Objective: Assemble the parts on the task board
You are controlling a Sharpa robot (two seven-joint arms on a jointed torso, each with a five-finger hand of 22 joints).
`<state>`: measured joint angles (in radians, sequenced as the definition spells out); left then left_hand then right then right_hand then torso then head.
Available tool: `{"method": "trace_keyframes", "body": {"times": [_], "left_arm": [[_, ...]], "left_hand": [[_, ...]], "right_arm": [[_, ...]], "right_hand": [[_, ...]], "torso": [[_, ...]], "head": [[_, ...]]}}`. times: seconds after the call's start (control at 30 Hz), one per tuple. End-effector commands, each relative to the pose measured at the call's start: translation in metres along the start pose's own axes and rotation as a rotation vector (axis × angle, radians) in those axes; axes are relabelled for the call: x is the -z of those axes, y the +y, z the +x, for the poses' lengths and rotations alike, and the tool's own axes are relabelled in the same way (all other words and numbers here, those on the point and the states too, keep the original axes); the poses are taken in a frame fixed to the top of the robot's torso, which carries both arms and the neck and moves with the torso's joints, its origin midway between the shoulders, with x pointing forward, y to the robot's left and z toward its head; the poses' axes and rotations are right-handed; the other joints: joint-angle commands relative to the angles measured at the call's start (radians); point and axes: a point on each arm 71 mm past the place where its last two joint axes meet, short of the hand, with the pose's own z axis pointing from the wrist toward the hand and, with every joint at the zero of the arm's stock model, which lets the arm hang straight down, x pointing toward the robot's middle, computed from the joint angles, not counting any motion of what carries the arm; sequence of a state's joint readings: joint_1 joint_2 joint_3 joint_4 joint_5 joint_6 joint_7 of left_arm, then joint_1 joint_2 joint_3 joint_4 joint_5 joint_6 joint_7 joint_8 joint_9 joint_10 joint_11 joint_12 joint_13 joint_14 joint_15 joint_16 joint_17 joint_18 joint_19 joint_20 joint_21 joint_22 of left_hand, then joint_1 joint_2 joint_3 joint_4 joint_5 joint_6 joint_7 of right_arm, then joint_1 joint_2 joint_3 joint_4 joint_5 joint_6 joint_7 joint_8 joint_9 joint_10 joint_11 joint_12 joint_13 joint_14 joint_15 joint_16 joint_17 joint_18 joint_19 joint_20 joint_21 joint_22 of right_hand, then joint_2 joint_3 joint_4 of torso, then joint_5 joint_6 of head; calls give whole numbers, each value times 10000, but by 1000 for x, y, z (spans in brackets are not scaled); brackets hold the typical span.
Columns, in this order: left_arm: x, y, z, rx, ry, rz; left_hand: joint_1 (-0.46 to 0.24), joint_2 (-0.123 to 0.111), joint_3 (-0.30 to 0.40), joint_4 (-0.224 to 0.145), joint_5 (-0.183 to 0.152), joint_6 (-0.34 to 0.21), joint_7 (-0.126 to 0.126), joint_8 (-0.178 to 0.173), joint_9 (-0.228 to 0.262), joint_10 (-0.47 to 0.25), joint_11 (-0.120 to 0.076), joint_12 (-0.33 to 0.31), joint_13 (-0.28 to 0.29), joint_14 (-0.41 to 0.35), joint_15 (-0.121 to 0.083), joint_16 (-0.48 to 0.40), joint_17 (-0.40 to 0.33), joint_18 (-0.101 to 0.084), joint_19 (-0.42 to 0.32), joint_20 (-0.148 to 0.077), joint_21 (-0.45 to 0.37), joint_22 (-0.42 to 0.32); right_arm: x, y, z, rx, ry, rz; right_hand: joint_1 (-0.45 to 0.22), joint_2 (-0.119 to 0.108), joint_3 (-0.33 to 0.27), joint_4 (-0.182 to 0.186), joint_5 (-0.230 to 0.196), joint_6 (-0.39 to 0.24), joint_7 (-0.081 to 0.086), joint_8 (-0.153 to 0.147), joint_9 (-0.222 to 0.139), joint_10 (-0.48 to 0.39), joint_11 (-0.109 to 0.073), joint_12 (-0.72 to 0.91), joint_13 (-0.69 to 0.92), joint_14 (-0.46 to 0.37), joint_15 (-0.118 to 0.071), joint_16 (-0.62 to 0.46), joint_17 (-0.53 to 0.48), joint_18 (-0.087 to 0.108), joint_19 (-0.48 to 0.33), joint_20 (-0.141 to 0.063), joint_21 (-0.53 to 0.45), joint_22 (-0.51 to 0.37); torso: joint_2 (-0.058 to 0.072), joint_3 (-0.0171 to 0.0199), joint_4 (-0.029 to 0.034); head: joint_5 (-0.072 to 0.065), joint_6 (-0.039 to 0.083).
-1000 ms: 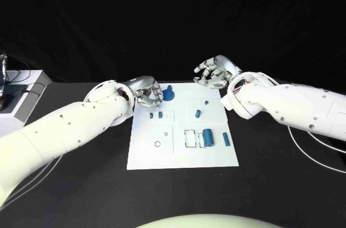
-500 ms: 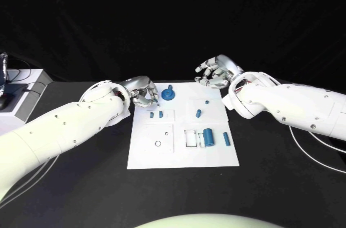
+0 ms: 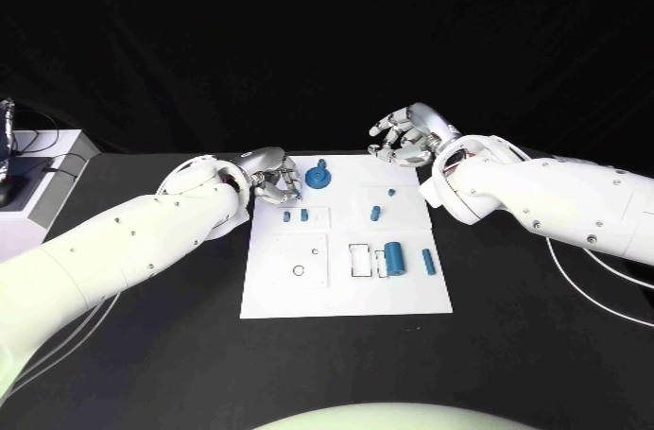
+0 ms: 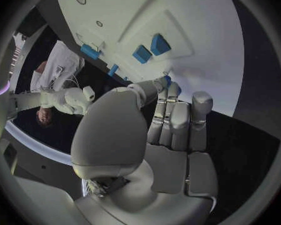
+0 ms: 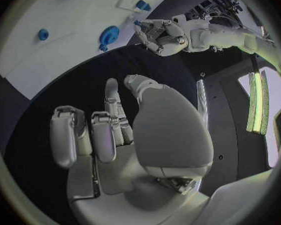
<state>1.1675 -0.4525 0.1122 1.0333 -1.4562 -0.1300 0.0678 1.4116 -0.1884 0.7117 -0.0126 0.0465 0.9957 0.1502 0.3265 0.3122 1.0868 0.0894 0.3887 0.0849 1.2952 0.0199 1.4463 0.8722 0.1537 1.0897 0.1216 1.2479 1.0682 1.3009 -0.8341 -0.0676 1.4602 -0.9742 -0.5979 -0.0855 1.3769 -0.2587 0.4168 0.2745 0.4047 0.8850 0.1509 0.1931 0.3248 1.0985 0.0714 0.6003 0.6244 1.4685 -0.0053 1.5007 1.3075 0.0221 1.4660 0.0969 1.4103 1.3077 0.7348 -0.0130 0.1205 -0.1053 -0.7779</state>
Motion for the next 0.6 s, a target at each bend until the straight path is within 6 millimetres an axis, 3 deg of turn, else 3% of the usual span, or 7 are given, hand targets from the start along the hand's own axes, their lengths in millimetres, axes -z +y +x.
{"method": "trace_keyframes", "body": {"times": [0.03,0.6], "left_arm": [[-2,-2,3,59,112,62],[-4,-1,12,122,476,-64]], "left_hand": [[-76,4,-4,-75,30,35,15,-22,13,58,-15,-45,11,65,15,45,-2,-191,64,-1,67,5],[-84,2,-10,-84,30,46,13,-32,17,86,-18,-79,13,51,14,38,-44,-184,38,1,51,-19]], "right_arm": [[0,2,1,59,21,-126],[0,2,1,60,26,-127]], "right_hand": [[-60,-83,56,0,8,51,44,46,19,50,-63,-87,-71,653,-63,-29,1007,175,395,-77,-52,1392],[-60,-83,56,0,8,51,44,46,19,50,-63,-87,-71,653,-63,-29,1007,175,395,-77,-52,1392]], "torso": [[-6,-4,6],[-10,1,9]], "head": [[-25,-11],[-49,-48]]}}
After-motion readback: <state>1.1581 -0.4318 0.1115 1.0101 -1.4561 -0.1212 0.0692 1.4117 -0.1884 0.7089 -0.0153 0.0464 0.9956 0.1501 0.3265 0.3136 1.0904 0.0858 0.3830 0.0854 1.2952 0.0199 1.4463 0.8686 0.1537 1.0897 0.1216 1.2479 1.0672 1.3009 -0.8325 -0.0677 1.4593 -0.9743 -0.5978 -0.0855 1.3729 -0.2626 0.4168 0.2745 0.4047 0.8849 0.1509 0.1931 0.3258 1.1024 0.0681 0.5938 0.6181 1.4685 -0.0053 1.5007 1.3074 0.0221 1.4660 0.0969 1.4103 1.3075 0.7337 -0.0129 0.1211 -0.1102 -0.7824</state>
